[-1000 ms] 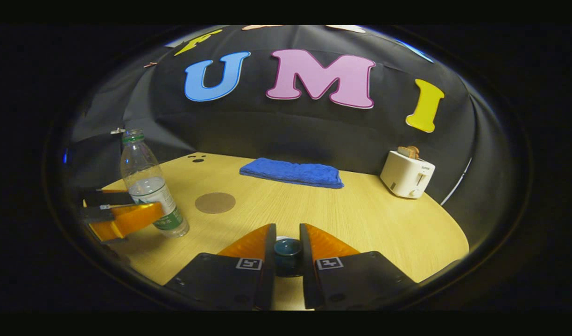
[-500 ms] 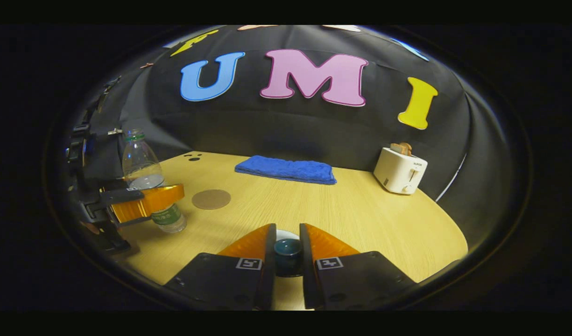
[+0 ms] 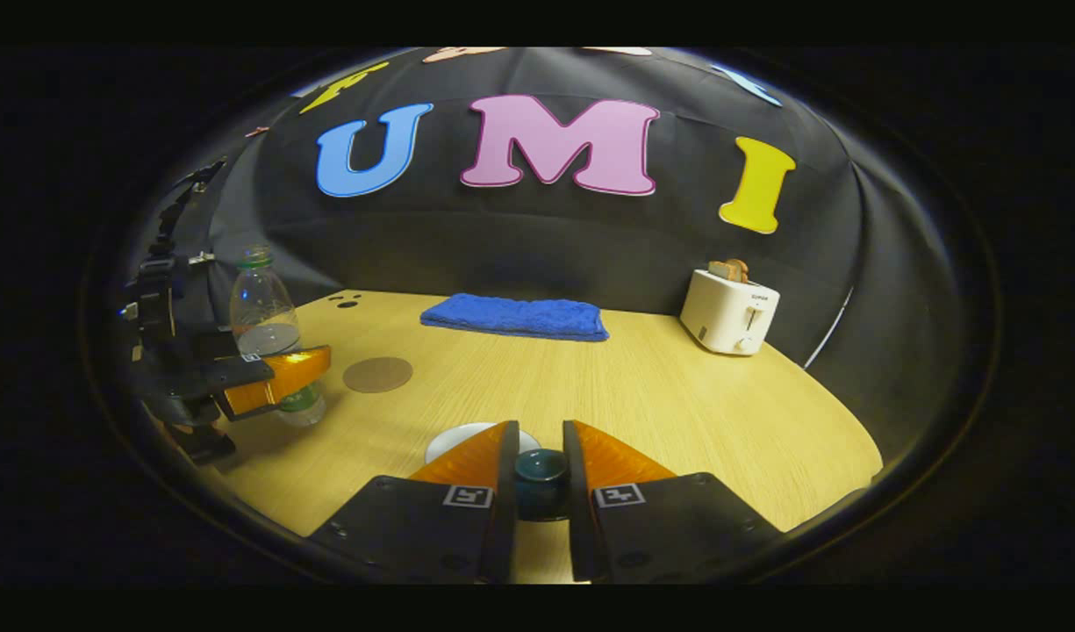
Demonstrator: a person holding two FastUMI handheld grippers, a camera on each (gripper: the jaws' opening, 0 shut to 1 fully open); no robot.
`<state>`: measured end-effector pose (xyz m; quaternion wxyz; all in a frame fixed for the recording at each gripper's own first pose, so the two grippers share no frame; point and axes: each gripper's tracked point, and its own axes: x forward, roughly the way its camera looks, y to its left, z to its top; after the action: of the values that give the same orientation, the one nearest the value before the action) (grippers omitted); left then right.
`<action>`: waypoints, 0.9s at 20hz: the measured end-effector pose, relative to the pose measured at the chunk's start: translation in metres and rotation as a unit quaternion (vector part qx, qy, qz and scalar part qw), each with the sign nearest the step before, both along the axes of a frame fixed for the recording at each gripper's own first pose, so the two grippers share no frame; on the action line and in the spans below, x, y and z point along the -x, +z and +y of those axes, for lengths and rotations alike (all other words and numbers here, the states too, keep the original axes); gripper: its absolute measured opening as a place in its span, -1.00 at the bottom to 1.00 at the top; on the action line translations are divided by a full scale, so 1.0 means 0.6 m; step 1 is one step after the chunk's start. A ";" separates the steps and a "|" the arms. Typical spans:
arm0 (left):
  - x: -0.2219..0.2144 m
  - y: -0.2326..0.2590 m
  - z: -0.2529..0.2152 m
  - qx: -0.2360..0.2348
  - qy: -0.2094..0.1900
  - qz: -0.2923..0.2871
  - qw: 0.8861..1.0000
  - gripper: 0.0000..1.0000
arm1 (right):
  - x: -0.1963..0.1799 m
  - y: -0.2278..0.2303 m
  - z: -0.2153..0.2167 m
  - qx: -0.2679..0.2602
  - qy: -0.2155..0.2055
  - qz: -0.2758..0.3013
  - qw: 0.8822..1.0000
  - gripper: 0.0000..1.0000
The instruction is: Open the teacup lid with one hand, grasp the water bottle and pour water into the teacup with the other hand; after pouring, place the water bottle on the coaster and then close the teacup lid.
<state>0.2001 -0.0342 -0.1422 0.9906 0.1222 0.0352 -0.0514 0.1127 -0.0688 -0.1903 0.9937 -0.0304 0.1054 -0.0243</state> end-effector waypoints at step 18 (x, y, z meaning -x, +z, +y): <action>-0.061 -0.040 -0.108 -0.455 -0.110 -0.050 0.882 0.53 | 0.045 -0.018 -0.141 -0.020 -0.054 0.002 0.998 -0.34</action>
<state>0.2365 -0.0989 -0.1661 0.8143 0.5652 -0.0089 -0.1323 0.0858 -0.1535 -0.2013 0.9911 -0.0052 0.1094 -0.0754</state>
